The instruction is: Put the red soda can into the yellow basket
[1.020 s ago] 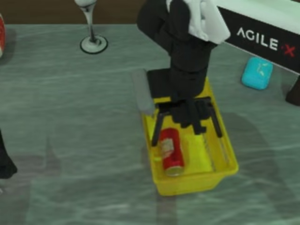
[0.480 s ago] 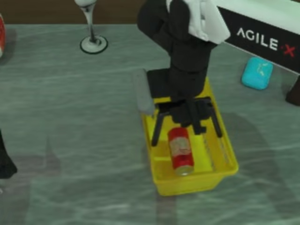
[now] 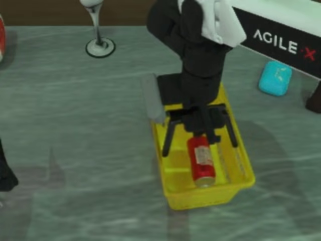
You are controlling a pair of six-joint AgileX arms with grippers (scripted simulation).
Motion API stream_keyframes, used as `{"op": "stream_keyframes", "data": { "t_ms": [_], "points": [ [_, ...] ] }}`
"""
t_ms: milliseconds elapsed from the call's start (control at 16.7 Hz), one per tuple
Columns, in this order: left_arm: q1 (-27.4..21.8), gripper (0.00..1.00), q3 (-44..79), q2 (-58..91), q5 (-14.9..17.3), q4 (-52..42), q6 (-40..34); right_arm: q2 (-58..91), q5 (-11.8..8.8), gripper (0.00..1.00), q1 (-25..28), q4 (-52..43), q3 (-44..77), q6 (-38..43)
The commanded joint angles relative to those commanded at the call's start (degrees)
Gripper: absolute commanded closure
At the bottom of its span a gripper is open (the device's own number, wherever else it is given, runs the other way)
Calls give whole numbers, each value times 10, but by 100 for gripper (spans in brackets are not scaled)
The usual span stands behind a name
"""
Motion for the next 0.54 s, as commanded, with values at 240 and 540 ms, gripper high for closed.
{"op": "stream_keyframes", "data": {
  "t_ms": [240, 540],
  "points": [
    [0, 0, 0, 0, 0, 0, 0, -8, 0, 100, -6, -40, 33, -9],
    [0, 0, 0, 0, 0, 0, 0, -22, 0, 100, -16, -101, 79, -22]
  ]
}}
